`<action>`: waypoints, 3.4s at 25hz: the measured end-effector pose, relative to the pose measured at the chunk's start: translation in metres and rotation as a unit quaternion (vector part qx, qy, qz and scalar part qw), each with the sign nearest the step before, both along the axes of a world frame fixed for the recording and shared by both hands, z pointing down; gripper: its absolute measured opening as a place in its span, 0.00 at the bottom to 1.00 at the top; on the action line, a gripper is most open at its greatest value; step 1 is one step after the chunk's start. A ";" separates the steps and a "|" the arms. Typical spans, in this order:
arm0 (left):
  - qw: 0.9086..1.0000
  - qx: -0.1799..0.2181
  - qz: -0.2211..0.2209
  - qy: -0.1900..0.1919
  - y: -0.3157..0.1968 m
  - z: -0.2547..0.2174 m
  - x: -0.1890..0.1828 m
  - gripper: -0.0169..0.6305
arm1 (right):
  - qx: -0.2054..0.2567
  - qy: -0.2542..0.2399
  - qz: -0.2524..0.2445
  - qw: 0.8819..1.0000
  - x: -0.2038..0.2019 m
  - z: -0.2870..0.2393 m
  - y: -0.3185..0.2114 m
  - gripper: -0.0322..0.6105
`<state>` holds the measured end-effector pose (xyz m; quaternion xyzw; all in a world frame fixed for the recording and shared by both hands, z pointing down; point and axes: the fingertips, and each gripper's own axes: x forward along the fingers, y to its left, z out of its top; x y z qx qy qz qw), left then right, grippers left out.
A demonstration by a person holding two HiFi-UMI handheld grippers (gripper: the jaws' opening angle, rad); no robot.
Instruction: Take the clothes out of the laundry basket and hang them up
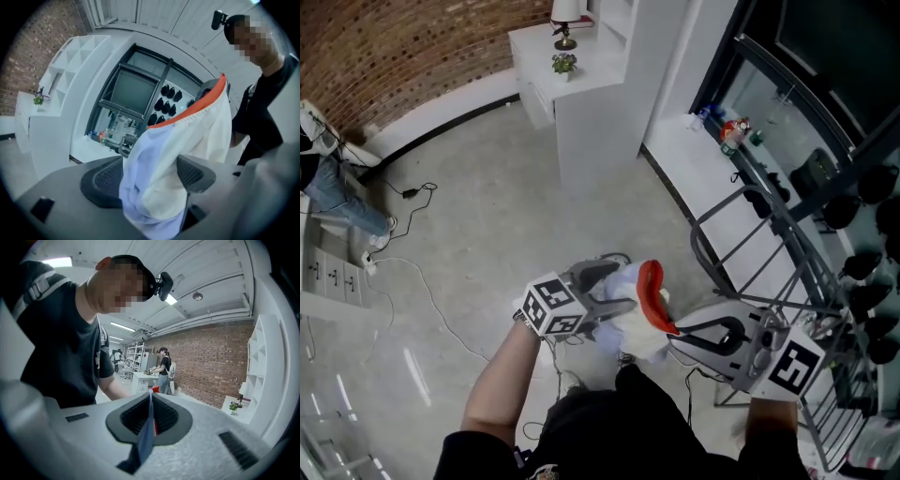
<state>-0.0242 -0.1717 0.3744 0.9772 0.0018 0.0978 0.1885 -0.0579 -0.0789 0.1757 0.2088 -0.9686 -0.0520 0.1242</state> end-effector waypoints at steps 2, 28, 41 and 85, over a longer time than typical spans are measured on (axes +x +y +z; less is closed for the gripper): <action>1.000 -0.001 0.006 -0.004 0.005 0.002 0.005 0.53 | 0.006 0.012 0.006 1.000 0.002 0.002 0.004 0.07; 0.962 0.192 -0.191 0.025 0.019 -0.105 -0.029 0.06 | -0.007 -0.050 0.415 0.908 0.124 0.029 0.074 0.07; 0.959 0.226 -0.167 0.026 0.091 -0.142 0.087 0.06 | 0.029 -0.096 0.493 0.864 0.241 0.004 0.151 0.07; 0.952 0.271 -0.131 0.064 0.140 -0.211 0.388 0.06 | 0.099 -0.130 0.614 0.772 0.512 -0.040 0.222 0.07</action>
